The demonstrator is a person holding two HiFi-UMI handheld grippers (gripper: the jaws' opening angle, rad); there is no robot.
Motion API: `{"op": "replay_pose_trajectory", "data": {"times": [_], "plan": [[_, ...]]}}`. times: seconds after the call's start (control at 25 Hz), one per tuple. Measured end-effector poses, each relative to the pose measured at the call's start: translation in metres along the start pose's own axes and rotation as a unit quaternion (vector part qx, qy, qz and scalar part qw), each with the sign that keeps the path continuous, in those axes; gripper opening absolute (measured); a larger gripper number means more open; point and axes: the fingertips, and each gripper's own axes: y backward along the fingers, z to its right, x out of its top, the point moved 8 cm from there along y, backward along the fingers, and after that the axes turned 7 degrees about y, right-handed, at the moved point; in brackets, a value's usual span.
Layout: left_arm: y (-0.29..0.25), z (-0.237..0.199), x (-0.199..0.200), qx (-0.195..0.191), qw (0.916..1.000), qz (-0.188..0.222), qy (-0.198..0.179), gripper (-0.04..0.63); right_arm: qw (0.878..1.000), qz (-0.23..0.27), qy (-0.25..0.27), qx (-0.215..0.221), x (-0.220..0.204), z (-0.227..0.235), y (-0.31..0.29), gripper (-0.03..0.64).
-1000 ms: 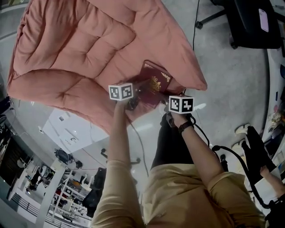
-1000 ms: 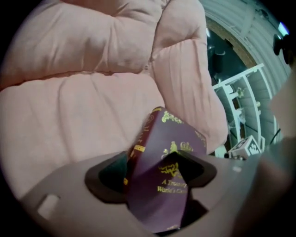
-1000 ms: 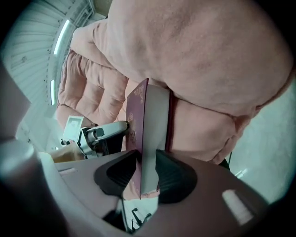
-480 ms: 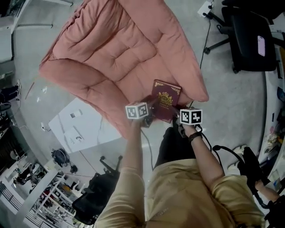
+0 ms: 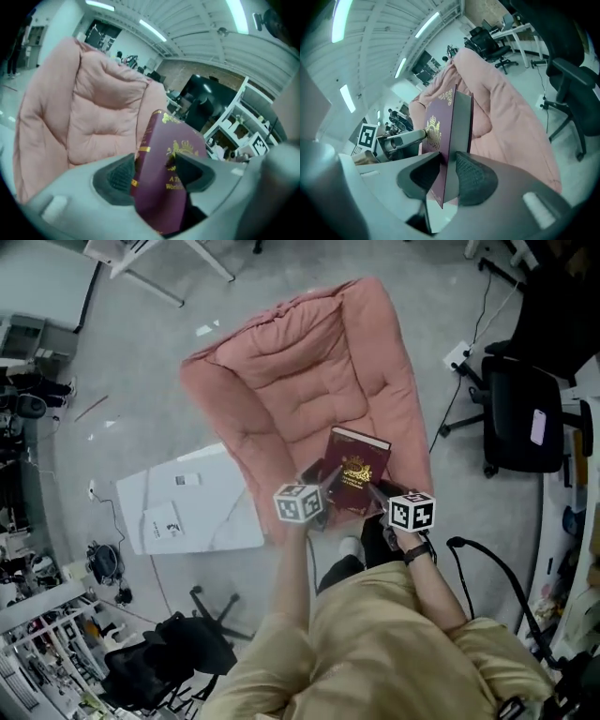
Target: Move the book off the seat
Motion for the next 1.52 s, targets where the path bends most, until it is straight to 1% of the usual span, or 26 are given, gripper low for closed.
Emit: {"op": "replay_pose_trajectory", "data": {"times": [0.08,0.16,0.2,0.28,0.4,0.48,0.6,0.68,0.76,0.84,0.92,0.96,1.24,1.32,1.52], "plan": [[0.03,0.012,0.03,0.013,0.9984,0.054,-0.013,0.265,0.999,0.021,0.031,0.02,0.032,-0.026,0.004,0.109],[0.064,0.021,0.06,0.028,0.9933,0.109,-0.024,0.261,0.995,0.041,0.078,0.047,0.065,-0.053,0.004,0.109],[0.082,0.024,0.076,0.036,0.9894,0.138,-0.028,0.251,0.991,0.05,0.104,0.062,0.084,-0.068,0.003,0.107],[0.12,0.029,0.104,0.056,0.9786,0.195,-0.035,0.235,0.981,0.067,0.158,0.094,0.12,-0.1,-0.001,0.106],[0.178,0.037,0.134,0.092,0.9575,0.269,-0.046,0.233,0.958,0.09,0.233,0.14,0.16,-0.155,-0.006,0.104],[0.222,0.042,0.144,0.114,0.9412,0.314,-0.053,0.233,0.94,0.107,0.275,0.173,0.175,-0.196,-0.008,0.101],[0.296,0.045,0.146,0.148,0.9137,0.373,-0.063,0.227,0.908,0.132,0.328,0.227,0.186,-0.265,-0.011,0.099],[0.35,0.046,0.139,0.175,0.8918,0.412,-0.07,0.222,0.884,0.145,0.357,0.265,0.184,-0.317,-0.013,0.096],[0.407,0.047,0.125,0.201,0.8686,0.446,-0.076,0.218,0.858,0.154,0.386,0.302,0.174,-0.373,-0.016,0.094],[0.466,0.046,0.103,0.229,0.8463,0.475,-0.076,0.213,0.829,0.155,0.419,0.336,0.156,-0.43,-0.018,0.092],[0.518,0.046,0.076,0.253,0.8254,0.5,-0.072,0.212,0.802,0.152,0.444,0.37,0.131,-0.481,-0.018,0.091],[0.541,0.047,0.06,0.264,0.816,0.509,-0.07,0.21,0.79,0.15,0.452,0.386,0.117,-0.502,-0.017,0.091],[0.681,0.051,-0.052,0.335,0.7532,0.562,-0.062,0.207,0.719,0.136,0.491,0.473,0.002,-0.628,-0.014,0.089],[0.711,0.051,-0.078,0.351,0.7382,0.573,-0.059,0.207,0.703,0.131,0.499,0.489,-0.024,-0.656,-0.014,0.089],[0.764,0.05,-0.134,0.382,0.7043,0.596,-0.051,0.204,0.666,0.121,0.515,0.526,-0.08,-0.709,-0.017,0.089]]}}
